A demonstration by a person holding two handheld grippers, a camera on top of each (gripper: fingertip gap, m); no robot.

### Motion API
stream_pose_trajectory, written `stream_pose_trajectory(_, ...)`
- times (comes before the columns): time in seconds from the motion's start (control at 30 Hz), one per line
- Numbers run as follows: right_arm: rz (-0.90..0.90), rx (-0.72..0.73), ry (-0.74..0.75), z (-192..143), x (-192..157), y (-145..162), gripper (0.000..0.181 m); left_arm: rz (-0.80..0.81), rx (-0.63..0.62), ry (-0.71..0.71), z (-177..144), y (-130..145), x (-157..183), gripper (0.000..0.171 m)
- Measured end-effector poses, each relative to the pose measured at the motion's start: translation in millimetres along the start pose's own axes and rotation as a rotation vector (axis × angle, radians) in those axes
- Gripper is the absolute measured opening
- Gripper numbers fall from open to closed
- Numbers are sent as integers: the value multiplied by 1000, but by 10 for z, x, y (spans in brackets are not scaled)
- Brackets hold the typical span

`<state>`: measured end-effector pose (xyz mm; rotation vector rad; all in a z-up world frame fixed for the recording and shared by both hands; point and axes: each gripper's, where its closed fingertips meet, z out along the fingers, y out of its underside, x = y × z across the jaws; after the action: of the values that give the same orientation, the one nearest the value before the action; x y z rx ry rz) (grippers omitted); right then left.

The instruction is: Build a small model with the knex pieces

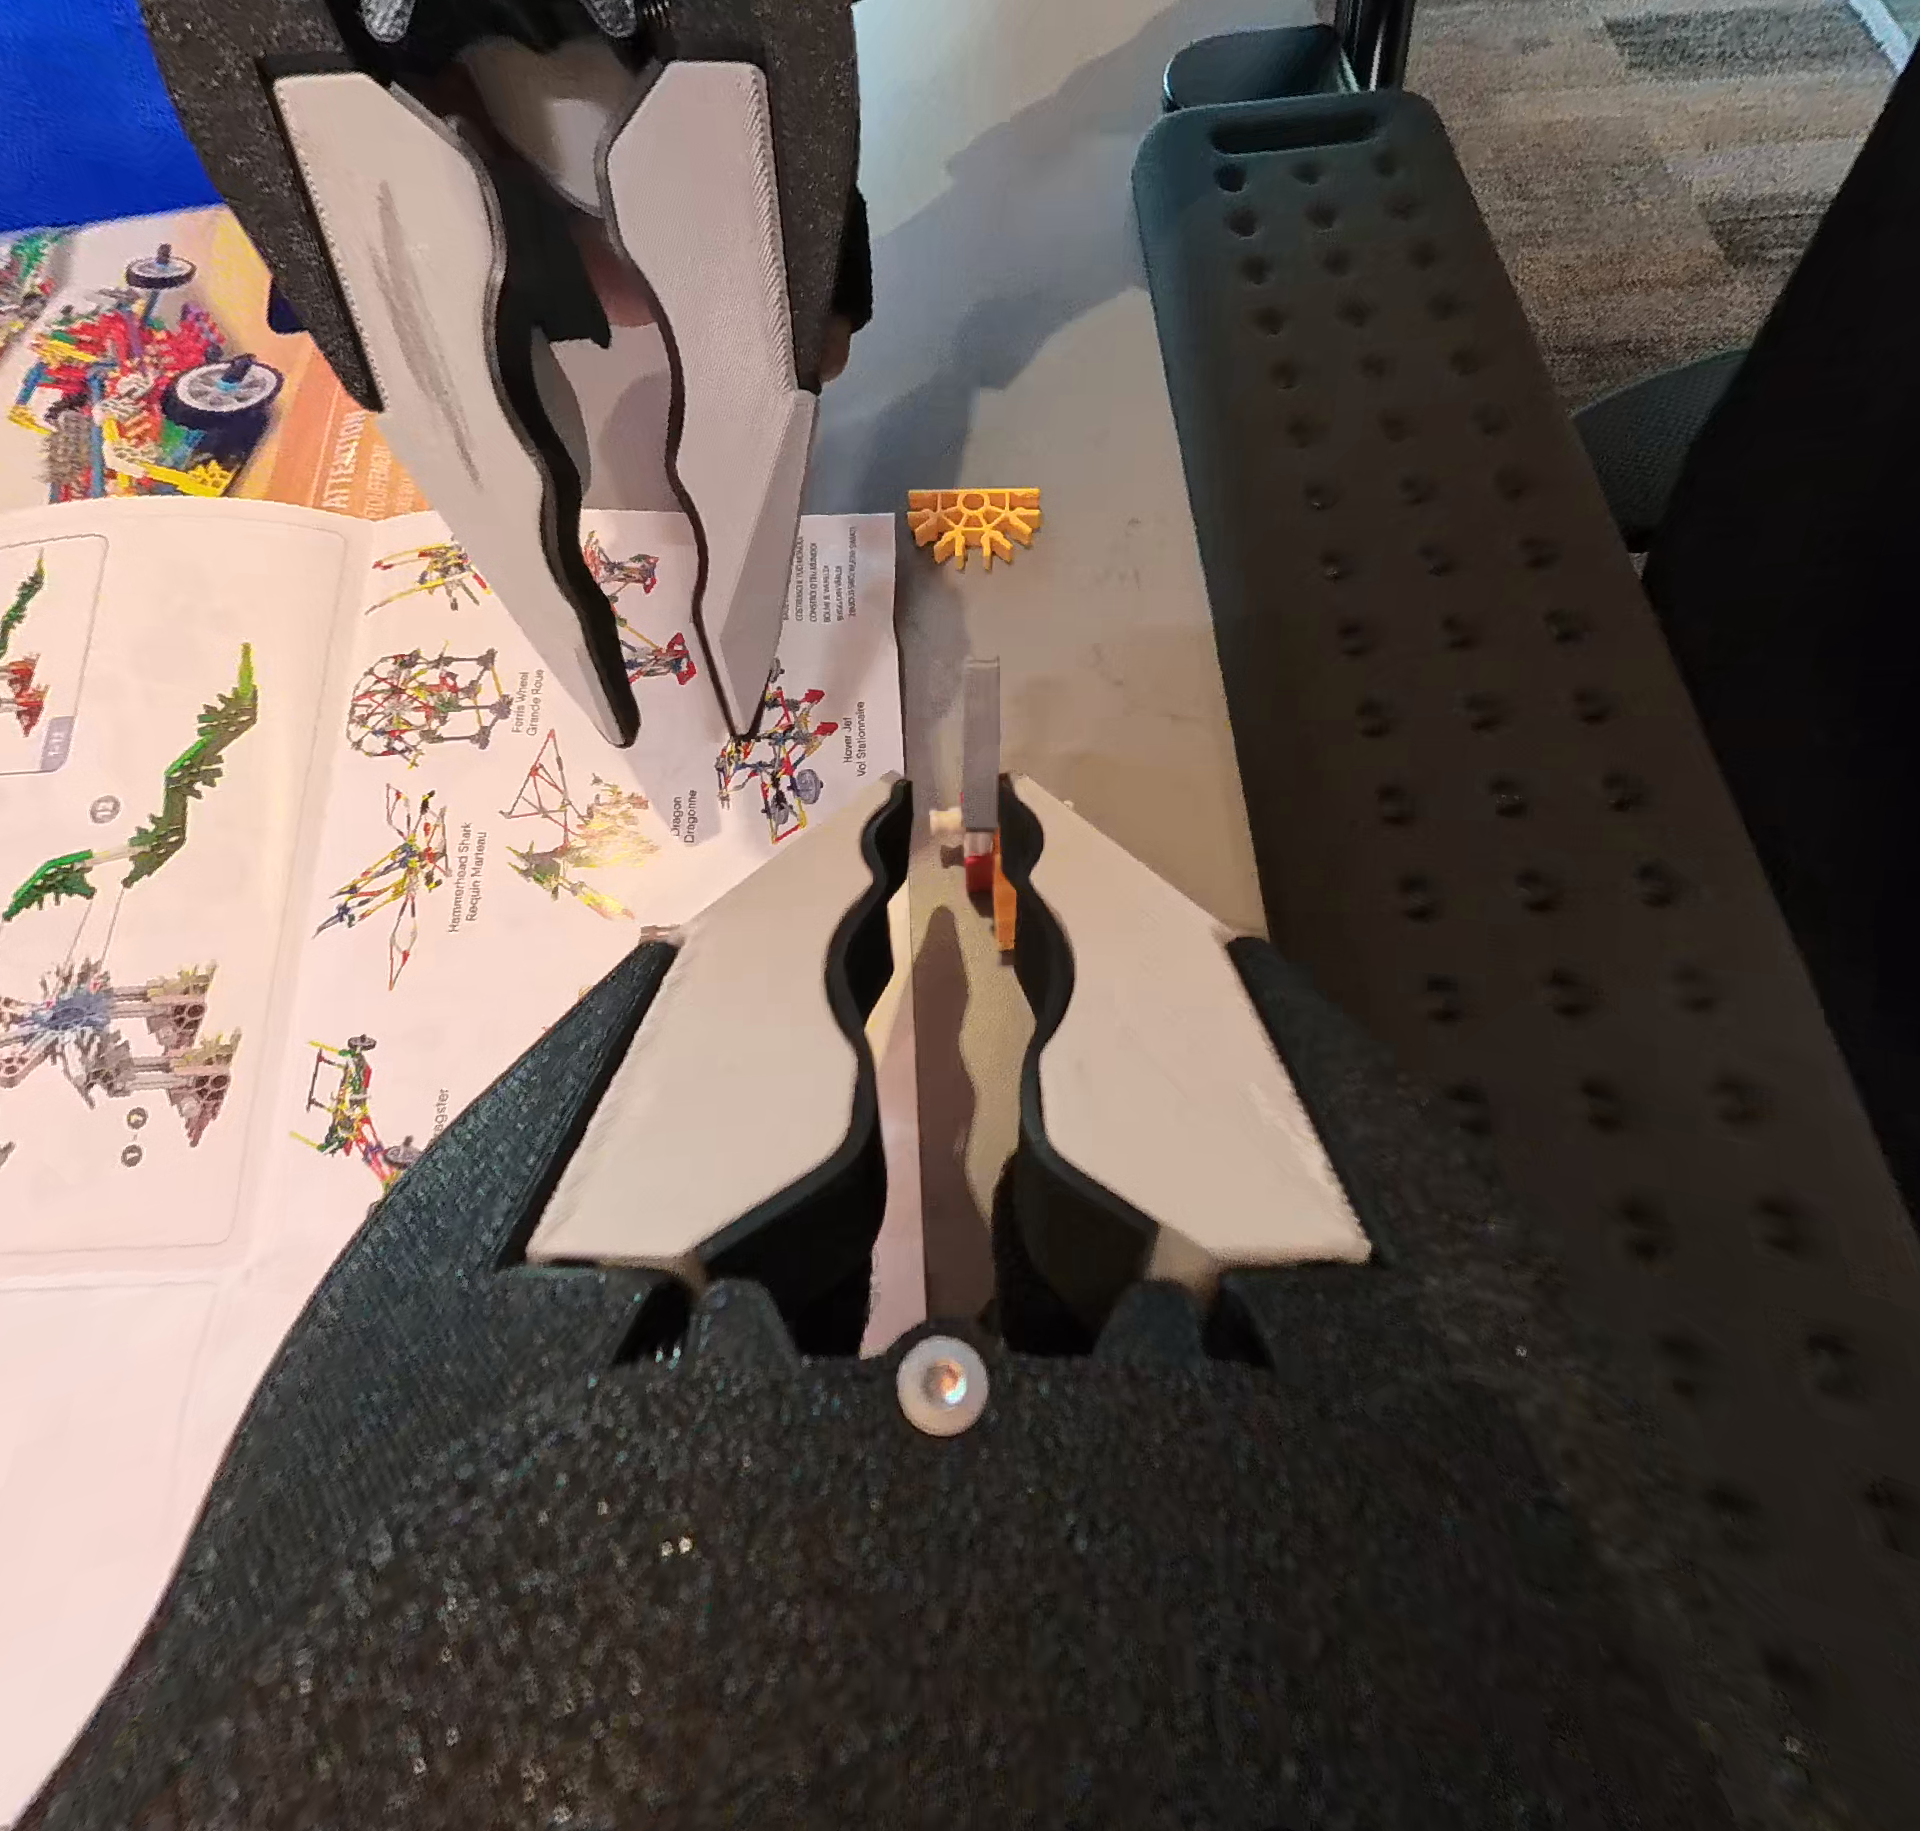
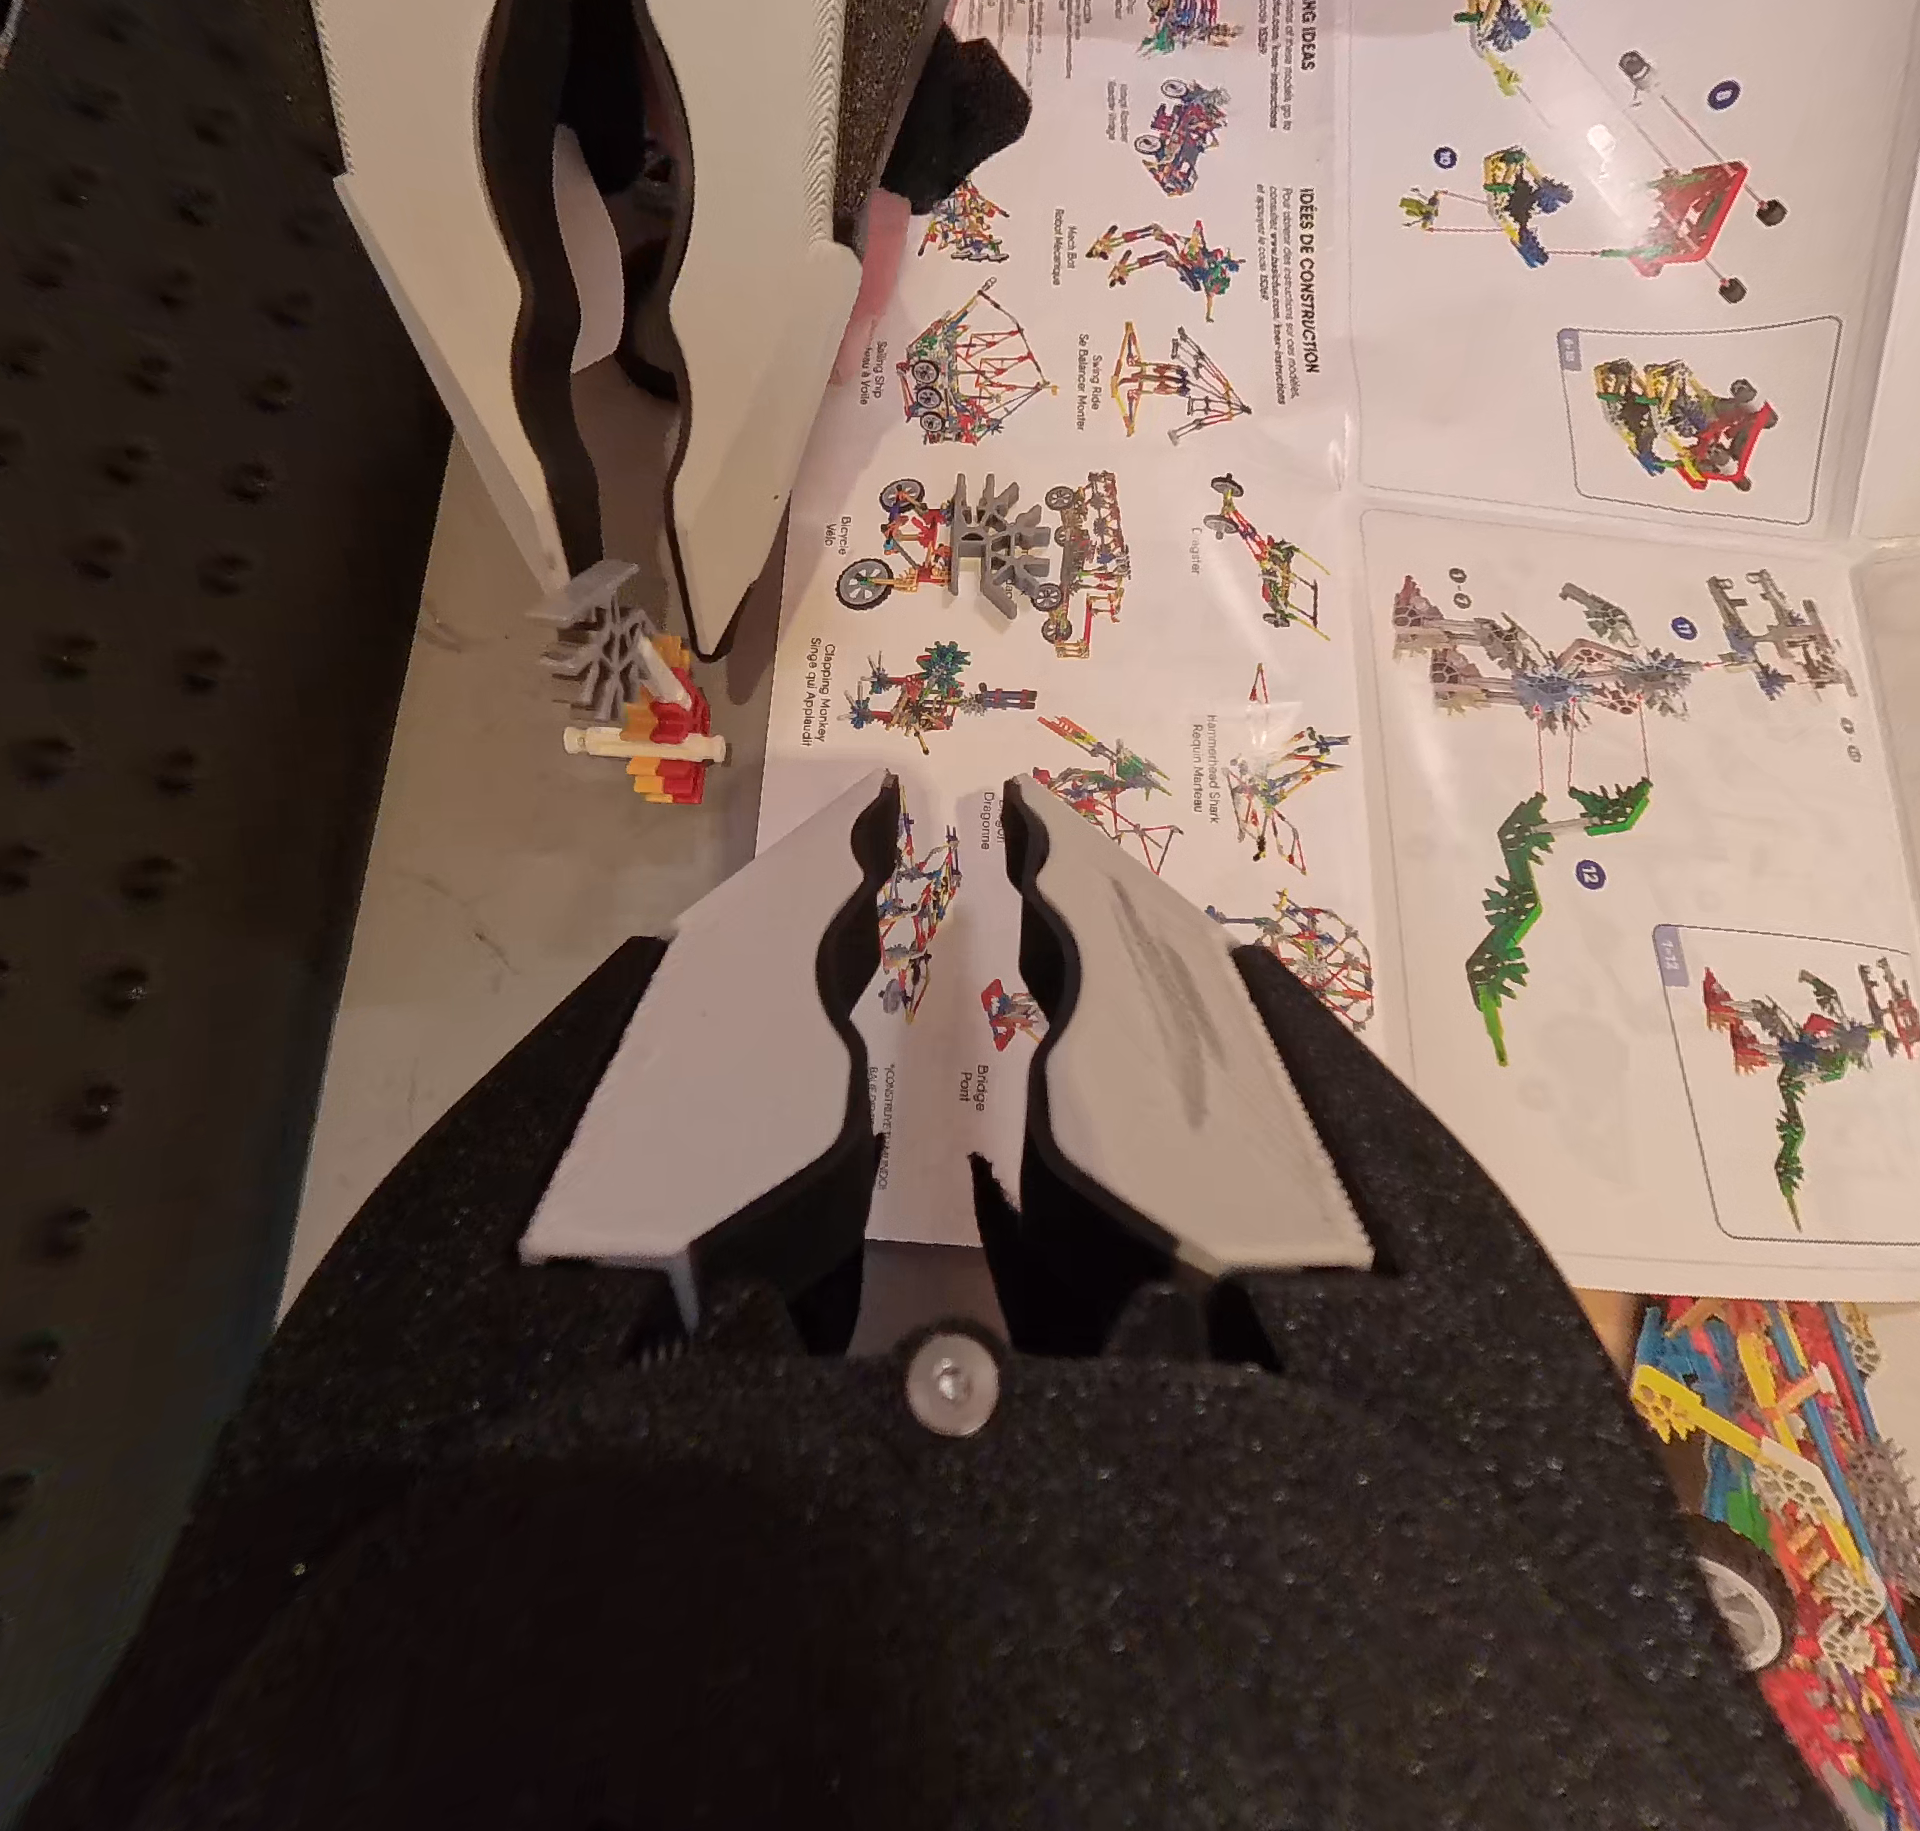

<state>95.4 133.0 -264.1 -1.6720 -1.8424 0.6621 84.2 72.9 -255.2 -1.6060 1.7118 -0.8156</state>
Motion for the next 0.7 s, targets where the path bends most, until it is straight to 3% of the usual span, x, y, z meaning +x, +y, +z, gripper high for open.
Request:
stream_pose_trajectory(0.23,-1,1,3,-6,4,-5,19,11,-7,-4,-3,1,-1,18)
stream_pose_trajectory(0.4,-1,5,9,-18,17,-9,19,19,-13,-19,-63,-14,-42,30)
stream_pose_trajectory(0.5,0,13,17,-37,35,-23,19,44,6,-29,-206,-102,-72,40)
stream_pose_trajectory(0.7,6,19,32,-65,82,-17,19,34,104,-149,-633,-319,-342,40)
